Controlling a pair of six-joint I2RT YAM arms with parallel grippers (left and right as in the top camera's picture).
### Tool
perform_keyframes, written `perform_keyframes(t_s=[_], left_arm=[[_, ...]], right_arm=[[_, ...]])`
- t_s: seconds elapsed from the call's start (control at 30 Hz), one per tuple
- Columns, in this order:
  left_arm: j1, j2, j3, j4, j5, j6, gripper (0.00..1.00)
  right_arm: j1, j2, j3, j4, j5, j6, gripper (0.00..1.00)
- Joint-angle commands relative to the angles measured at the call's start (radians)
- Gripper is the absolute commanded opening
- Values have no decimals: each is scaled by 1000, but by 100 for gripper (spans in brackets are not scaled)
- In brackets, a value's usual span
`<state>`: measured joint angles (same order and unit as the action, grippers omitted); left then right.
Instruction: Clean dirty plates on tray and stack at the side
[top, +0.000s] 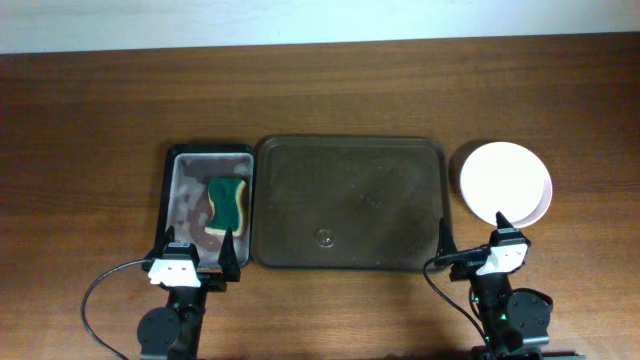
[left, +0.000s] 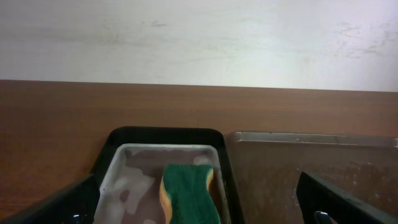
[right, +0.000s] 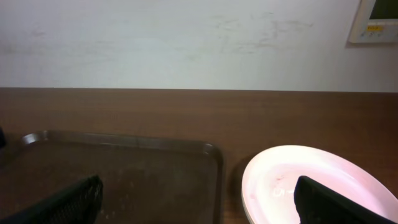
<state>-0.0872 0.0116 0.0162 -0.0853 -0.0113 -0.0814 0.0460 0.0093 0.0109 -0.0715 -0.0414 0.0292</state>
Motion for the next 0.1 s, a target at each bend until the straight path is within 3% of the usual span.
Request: perform_keyframes(t_s=[0.0, 0.07], left_arm=[[5, -6, -7, 2, 14, 19, 99], [5, -6, -7, 2, 14, 19, 99]], right_arm=[[7, -6, -5, -4, 5, 5, 99], [7, -6, -5, -4, 5, 5, 99]])
